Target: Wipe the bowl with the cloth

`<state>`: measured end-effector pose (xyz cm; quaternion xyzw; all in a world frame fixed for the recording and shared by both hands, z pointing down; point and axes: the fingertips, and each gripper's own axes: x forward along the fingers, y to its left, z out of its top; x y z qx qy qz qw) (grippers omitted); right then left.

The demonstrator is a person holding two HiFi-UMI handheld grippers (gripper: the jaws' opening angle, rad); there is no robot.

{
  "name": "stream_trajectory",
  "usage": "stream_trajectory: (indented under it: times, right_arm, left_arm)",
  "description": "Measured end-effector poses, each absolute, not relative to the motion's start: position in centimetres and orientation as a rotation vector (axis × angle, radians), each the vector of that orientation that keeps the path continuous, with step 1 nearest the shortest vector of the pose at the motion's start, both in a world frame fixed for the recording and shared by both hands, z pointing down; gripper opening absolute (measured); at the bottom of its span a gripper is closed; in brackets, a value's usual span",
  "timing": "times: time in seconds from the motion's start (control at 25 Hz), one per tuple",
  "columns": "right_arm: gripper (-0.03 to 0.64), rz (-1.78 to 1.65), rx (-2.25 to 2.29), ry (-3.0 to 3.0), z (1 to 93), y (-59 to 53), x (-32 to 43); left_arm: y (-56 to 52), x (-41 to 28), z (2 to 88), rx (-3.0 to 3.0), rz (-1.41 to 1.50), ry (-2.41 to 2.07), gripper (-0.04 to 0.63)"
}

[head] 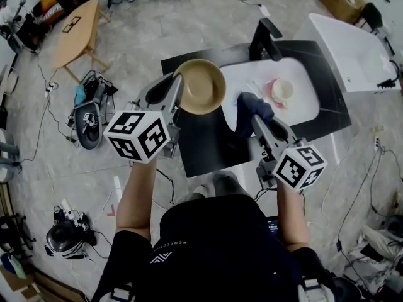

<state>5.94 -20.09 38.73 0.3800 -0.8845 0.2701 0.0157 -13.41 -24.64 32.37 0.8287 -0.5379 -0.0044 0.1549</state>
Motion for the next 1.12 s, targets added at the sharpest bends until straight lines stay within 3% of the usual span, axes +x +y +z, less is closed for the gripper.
stream_trajectory:
  times: [1.12]
  right_arm:
    - [0.083, 0.817, 1.225, -2.882, 34.0, -11.3, 5.6]
  left_arm:
    - [-15.8, -9.9, 40.0, 2.367, 0.187, -1.46, 0.021]
